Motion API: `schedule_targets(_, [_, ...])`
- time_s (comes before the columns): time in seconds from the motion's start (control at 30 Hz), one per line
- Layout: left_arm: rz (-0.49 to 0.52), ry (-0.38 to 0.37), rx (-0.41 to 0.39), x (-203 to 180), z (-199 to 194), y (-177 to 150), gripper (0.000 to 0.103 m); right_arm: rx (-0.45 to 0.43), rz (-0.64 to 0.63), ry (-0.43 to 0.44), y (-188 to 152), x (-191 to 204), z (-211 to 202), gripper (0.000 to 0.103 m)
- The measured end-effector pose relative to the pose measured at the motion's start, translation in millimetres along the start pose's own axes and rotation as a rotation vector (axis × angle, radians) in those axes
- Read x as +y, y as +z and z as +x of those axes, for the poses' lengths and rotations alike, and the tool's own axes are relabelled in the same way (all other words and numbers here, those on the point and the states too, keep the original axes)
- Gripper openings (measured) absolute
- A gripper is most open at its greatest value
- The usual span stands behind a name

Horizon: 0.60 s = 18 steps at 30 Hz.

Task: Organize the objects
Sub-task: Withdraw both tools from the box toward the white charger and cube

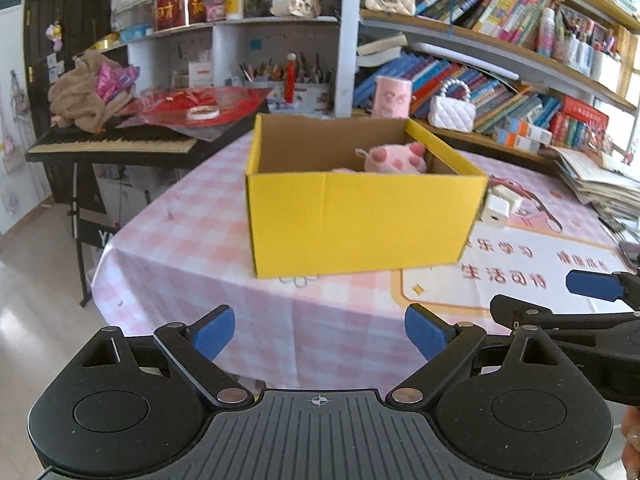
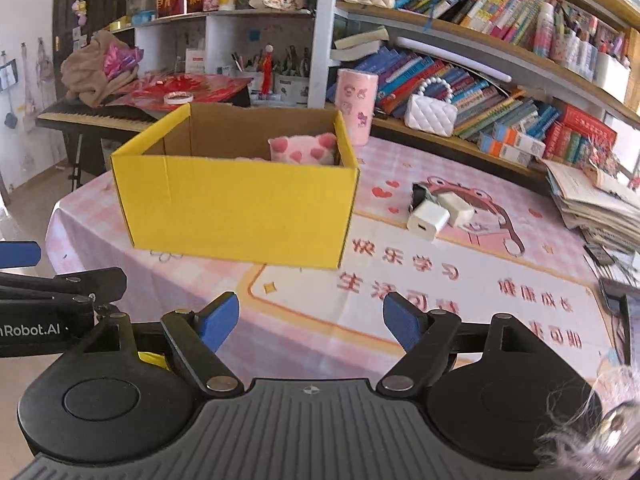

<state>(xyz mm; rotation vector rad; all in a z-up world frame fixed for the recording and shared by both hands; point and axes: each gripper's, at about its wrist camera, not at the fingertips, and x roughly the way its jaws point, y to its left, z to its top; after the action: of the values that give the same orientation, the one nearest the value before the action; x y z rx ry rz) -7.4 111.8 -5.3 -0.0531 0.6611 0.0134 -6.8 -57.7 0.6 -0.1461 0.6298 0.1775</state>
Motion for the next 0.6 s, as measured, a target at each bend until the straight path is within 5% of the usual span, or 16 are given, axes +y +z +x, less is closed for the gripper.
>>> schedule_targets(0.6, [0.095, -0.14, 0.025, -42.5, -2.6, -10.8, 0.094, 0.025, 0.15, -0.137, -33.4, -40.1, -31.9, 0.079])
